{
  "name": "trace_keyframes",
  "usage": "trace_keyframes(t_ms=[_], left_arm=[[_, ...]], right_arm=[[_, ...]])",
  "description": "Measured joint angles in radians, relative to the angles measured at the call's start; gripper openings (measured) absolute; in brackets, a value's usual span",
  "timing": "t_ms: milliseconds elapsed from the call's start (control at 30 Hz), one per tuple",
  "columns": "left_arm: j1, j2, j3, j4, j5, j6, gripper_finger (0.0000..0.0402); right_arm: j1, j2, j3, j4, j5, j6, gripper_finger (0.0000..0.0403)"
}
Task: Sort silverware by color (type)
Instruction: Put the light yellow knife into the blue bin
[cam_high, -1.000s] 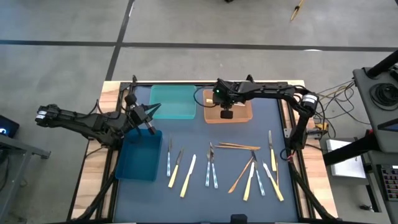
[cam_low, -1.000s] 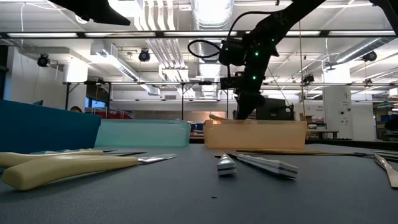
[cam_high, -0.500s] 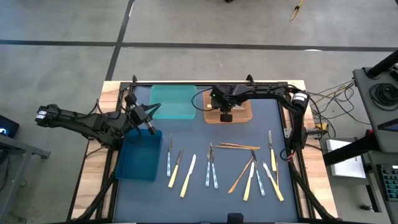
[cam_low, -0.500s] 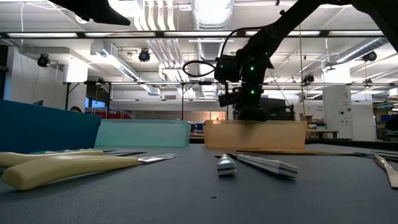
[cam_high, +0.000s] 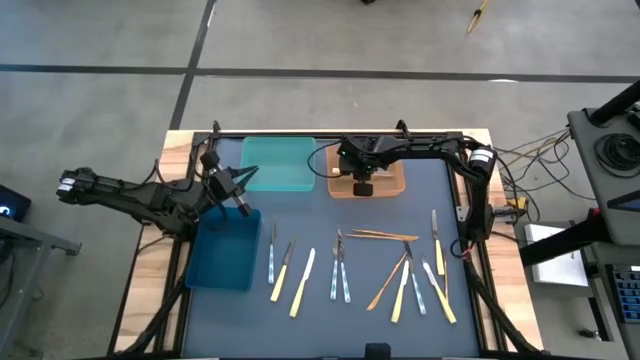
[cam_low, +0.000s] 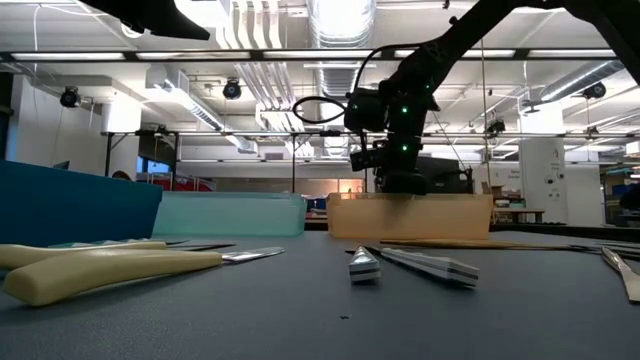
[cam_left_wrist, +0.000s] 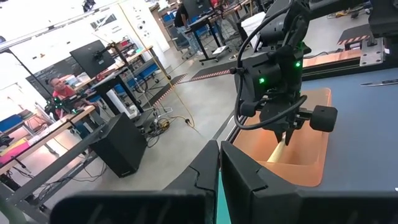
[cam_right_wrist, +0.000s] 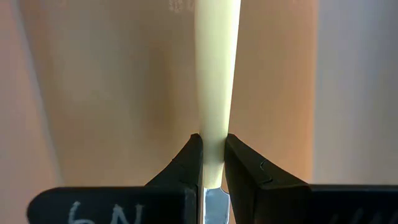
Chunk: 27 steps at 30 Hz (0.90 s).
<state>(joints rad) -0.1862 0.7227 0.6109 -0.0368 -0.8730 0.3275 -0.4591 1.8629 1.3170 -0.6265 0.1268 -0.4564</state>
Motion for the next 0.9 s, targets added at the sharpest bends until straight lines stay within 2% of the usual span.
trace_keyframes(t_ms=[200,500,900], left_arm=[[0.000,0.000,0.000,0.000,0.000,-0.003,0.0000],[0.000,0.000,0.000,0.000,0.000,-0.003,0.0000],[0.000,0.000,0.000,-0.001,0.000,-0.045,0.0000]], right_arm=[[0.000,0.000,0.000,0.000,-0.002,0.003,0.0038],[0.000,0.000,0.000,0.003,-0.003,0.001,0.0077],[0.002,-0.026,0.044,-0.033,0.007,0.045,0.0084]])
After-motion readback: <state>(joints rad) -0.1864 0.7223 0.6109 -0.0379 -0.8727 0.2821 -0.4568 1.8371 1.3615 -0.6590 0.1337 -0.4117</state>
